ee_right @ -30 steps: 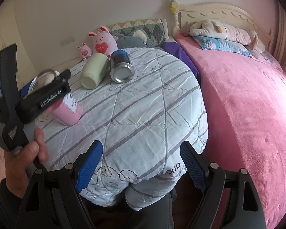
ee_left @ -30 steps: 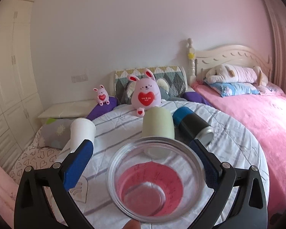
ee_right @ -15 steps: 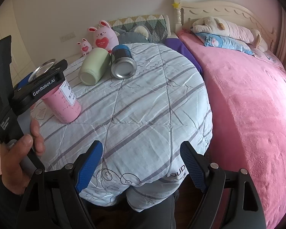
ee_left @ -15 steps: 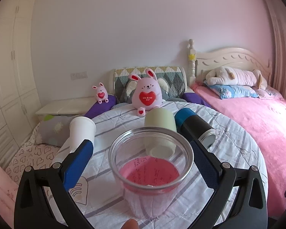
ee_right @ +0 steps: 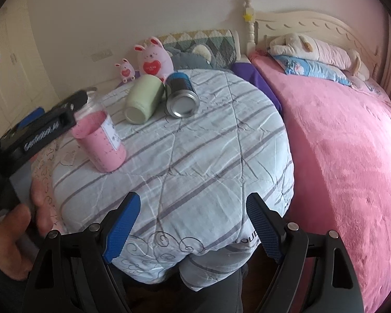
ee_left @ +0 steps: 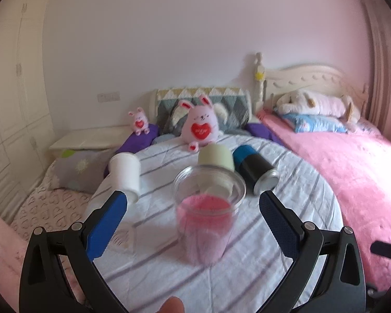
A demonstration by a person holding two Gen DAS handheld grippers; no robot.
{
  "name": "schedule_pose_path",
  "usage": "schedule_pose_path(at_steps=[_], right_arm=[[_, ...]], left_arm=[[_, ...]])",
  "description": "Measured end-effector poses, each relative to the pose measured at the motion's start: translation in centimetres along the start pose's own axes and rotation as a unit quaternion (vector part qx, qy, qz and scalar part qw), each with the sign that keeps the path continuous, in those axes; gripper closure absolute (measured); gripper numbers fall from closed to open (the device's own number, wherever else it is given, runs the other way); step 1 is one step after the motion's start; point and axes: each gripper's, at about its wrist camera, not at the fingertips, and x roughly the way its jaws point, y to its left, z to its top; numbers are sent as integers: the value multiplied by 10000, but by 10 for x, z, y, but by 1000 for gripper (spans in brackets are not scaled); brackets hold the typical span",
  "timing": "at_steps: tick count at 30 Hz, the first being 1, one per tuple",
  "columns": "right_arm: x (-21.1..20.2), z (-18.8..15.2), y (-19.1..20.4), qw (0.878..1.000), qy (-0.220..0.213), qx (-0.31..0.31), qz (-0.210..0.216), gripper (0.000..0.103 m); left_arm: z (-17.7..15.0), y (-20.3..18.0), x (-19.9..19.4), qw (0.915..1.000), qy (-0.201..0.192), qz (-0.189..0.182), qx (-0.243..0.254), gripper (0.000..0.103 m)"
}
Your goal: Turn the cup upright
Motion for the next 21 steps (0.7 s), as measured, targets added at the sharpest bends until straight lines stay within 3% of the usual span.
schedule_pose_path(at_steps=[9,21], right_arm=[[-41,-7,26,9989,-411,-215,55,18],[-84,-36,52,9958,-785,-451,127,18]], left_arm=[[-15,22,-65,9970,693,345,-71,0],[-51,49,-141,9924,1008,686,-181,0]])
